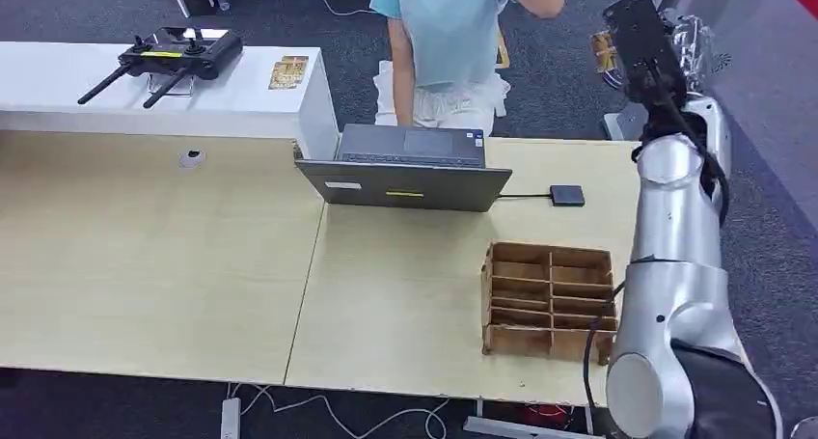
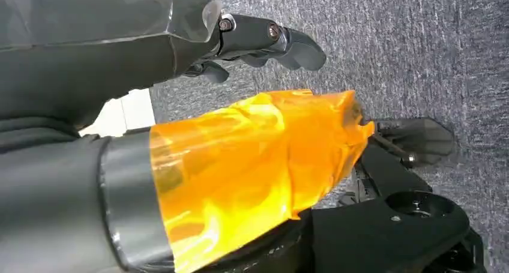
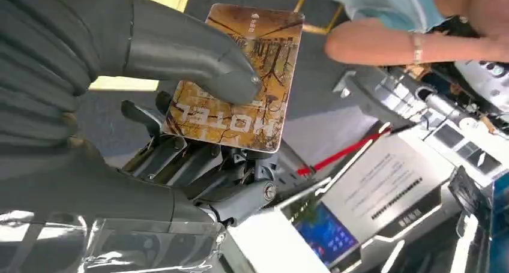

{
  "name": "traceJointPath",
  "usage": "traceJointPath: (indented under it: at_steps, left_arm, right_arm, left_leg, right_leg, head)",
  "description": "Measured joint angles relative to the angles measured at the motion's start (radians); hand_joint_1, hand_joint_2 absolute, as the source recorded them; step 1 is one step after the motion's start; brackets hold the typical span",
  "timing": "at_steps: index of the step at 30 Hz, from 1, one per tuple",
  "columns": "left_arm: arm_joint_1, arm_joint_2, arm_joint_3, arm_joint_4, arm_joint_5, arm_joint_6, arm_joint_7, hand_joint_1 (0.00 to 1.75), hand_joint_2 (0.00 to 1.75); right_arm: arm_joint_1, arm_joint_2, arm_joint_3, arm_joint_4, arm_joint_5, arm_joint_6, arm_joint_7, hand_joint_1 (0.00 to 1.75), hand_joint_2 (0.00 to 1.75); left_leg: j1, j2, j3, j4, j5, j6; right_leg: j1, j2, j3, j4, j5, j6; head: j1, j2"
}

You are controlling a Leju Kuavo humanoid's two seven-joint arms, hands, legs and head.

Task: Pass the card to the sensor for recognition and then transmit it.

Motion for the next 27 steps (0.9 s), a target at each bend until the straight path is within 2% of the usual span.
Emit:
traceJointPath:
  at_steps: [4,9,14,27]
  left_arm:
    - [0.0,0.006,0.0,0.0,0.003,0.002,0.0,0.0,0.0]
    - [0.0,0.015,0.0,0.0,0.003,0.002,0.0,0.0,0.0]
    - [0.0,0.029,0.001,0.0,0.003,0.01,0.0,0.0,0.0]
    - [0.001,0.105,0.0,0.0,-0.006,0.033,0.016,0.0,0.0]
  right_arm:
    - [-0.051,0.004,-0.029,0.068,-0.122,0.073,0.003,1.75,1.75]
    - [-0.093,0.011,-0.037,0.152,-0.189,0.088,-0.002,1.75,1.75]
    - [-0.123,0.012,-0.038,0.225,-0.322,0.147,-0.033,1.75,1.75]
    - [-0.098,0.012,-0.026,0.291,-0.561,0.199,-0.077,1.75,1.75]
  left_leg:
    - [0.0,0.0,0.0,0.0,0.0,0.0]
    - [0.0,0.0,0.0,0.0,0.0,0.0]
    - [0.0,0.0,0.0,0.0,0.0,0.0]
    - [0.0,0.0,0.0,0.0,0.0,0.0]
  right_leg:
    - [0.0,0.0,0.0,0.0,0.0,0.0]
    - [0.0,0.0,0.0,0.0,0.0,0.0]
    - [0.0,0.0,0.0,0.0,0.0,0.0]
    - [0.0,0.0,0.0,0.0,0.0,0.0]
  head:
    - [0.0,0.0]
    - [0.0,0.0]
    - [0.0,0.0]
    - [0.0,0.0]
